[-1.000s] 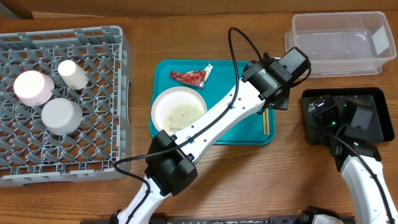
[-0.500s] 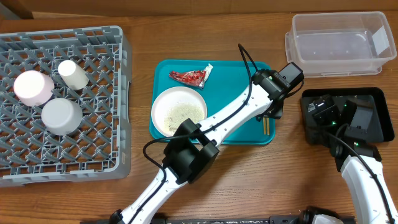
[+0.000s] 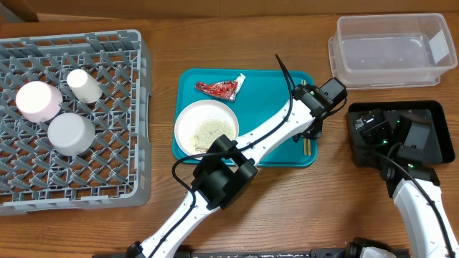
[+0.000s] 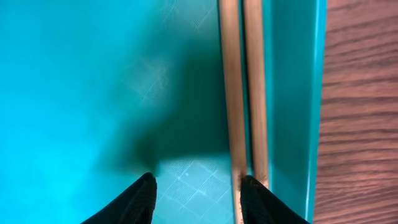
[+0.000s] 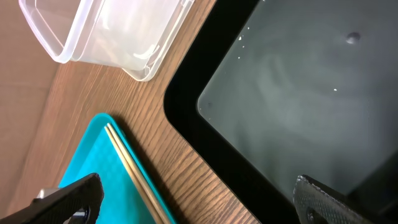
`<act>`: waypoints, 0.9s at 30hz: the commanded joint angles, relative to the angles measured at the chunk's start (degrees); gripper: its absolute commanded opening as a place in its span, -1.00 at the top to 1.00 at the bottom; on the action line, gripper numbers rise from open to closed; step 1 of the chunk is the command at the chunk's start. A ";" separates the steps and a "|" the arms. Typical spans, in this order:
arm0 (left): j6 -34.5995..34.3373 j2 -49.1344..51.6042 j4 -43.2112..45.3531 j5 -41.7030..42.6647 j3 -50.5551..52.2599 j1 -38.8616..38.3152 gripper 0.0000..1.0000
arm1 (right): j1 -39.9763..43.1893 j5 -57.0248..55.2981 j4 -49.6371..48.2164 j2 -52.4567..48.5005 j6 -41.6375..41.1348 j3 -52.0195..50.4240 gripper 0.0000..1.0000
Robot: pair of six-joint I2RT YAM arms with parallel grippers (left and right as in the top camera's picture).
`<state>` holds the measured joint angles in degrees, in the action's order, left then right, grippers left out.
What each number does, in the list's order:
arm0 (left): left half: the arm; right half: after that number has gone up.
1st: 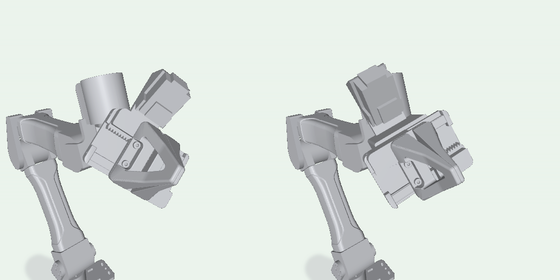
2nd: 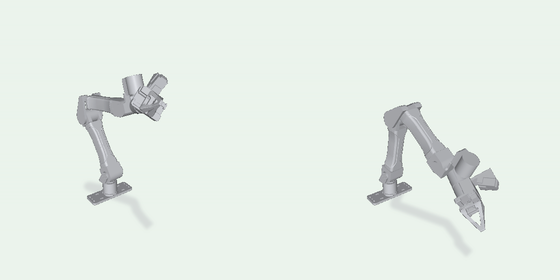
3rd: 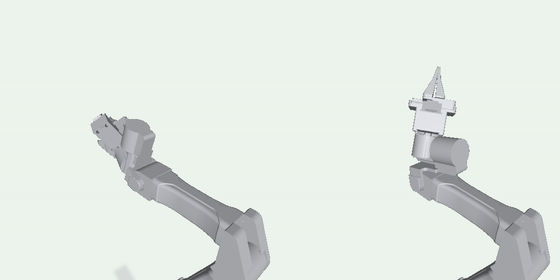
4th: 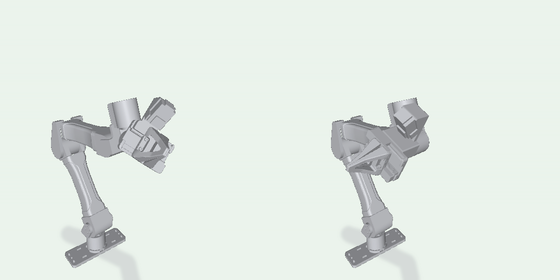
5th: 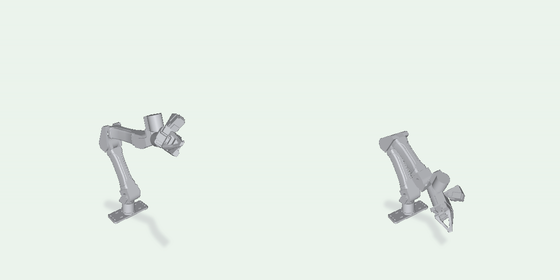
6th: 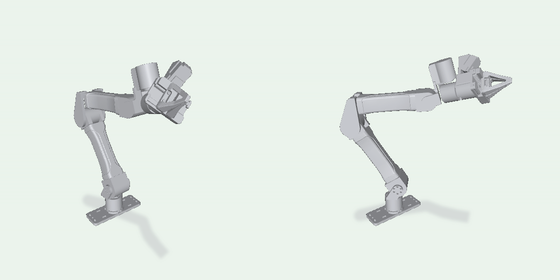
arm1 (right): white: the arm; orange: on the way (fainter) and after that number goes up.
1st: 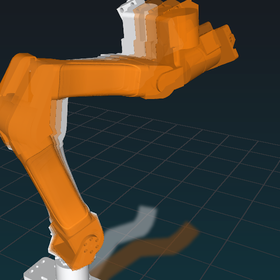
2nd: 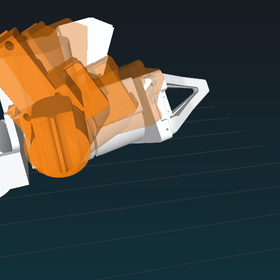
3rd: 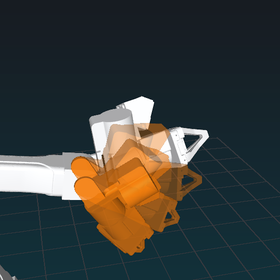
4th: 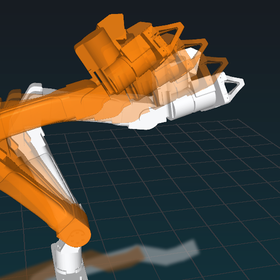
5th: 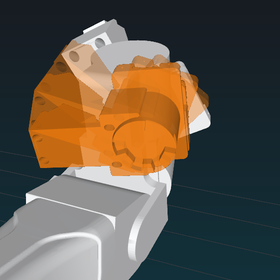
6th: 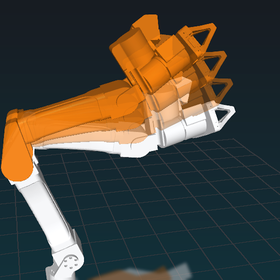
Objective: Sort waste into correct bins and load items into the dishwasher
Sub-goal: 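Lower the left gripper onto one chopstick and close on it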
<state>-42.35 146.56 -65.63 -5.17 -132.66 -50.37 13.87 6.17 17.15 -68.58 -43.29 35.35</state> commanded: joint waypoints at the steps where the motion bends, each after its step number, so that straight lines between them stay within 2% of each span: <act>1: -1.64 1.18 0.98 -1.42 -0.15 0.15 0.05 | 0.15 0.11 -0.35 0.57 0.00 1.42 -0.99; 27: -2.71 1.20 1.29 -3.17 -0.13 0.13 0.05 | 0.13 0.11 -0.35 0.57 0.00 1.42 -1.00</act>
<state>-43.62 146.56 -64.49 -6.81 -132.66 -50.37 13.87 6.15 17.12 -68.58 -43.29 35.35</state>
